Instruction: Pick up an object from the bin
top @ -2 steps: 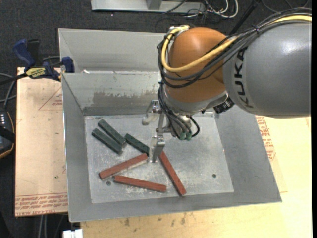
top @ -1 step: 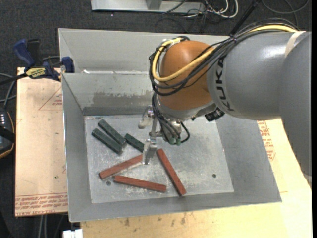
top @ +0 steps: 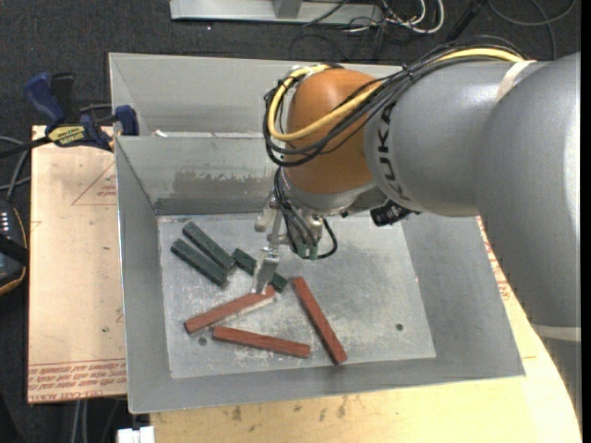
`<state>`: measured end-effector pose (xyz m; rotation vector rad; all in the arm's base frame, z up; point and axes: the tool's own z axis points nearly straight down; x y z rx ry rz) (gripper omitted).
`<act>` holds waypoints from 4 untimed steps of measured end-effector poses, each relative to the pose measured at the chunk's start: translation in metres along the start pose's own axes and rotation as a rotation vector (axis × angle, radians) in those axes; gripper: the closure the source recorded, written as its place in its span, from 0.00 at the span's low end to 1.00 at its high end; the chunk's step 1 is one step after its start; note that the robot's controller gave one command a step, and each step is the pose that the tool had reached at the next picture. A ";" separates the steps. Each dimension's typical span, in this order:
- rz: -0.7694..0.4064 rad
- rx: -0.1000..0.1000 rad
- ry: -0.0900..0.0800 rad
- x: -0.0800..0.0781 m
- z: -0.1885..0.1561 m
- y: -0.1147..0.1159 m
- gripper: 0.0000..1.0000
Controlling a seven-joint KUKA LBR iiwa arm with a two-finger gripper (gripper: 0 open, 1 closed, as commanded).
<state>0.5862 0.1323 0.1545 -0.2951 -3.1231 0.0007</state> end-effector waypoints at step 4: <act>0.120 -0.014 -0.030 -0.030 0.075 0.009 1.00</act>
Offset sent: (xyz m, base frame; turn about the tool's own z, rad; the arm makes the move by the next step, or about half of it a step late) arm 0.0074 -0.0050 -0.0845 0.1141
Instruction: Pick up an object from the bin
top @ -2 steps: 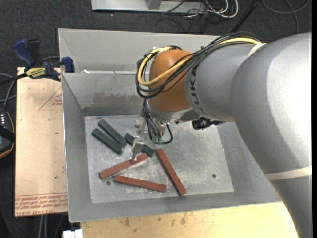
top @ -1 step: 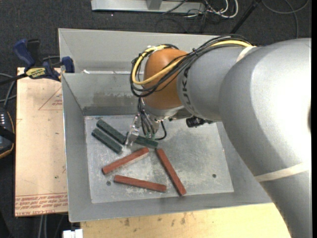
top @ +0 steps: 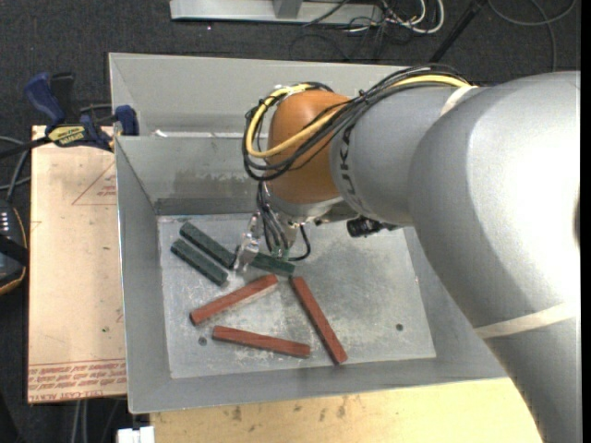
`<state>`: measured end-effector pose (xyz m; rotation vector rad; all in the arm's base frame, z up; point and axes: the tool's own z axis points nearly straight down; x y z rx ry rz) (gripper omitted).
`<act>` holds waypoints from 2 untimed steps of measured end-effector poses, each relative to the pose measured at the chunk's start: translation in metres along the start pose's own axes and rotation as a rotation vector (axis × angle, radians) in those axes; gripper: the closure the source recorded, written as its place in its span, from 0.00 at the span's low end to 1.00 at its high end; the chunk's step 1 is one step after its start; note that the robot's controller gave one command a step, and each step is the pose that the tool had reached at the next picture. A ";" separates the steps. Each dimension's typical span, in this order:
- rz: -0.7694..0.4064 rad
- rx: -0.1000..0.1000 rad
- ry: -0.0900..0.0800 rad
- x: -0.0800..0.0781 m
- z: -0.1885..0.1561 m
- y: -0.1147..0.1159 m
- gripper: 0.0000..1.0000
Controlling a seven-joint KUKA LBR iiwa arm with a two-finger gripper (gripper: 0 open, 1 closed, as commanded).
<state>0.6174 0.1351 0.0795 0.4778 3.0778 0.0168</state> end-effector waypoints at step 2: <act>0.000 0.013 0.025 0.005 -0.018 -0.002 1.00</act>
Offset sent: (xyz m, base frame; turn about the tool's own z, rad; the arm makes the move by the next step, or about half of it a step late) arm 0.0000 0.0000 0.0004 -0.0002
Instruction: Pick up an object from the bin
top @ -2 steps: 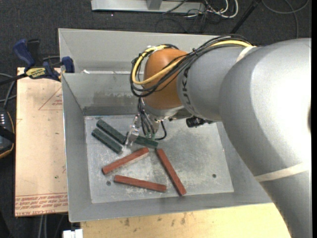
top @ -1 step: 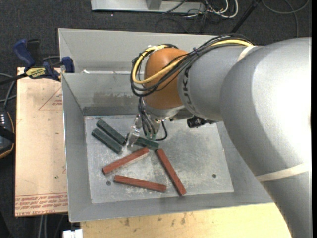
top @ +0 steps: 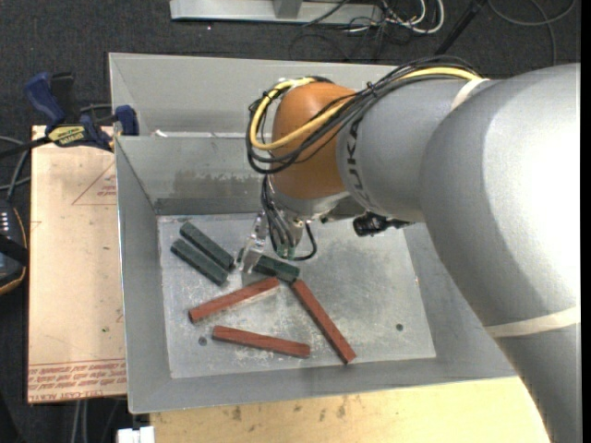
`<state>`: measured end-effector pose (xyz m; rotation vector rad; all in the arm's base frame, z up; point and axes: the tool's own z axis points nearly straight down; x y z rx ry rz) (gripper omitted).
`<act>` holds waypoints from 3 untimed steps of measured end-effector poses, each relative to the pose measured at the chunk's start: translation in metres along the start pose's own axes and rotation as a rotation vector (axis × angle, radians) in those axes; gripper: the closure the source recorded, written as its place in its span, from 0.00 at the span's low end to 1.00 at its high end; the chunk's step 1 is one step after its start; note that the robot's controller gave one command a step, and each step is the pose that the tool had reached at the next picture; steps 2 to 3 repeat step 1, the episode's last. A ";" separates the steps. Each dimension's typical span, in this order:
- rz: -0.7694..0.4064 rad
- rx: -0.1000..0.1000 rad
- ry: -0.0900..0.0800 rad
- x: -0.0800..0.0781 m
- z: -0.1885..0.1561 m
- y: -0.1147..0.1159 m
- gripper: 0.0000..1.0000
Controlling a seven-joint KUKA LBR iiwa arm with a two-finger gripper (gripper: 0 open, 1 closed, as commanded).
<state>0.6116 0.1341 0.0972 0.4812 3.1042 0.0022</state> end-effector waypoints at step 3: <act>-0.001 0.000 0.000 0.000 -0.018 0.000 1.00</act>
Offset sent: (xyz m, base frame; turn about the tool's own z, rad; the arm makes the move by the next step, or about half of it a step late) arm 0.0002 0.0000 0.0139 0.0000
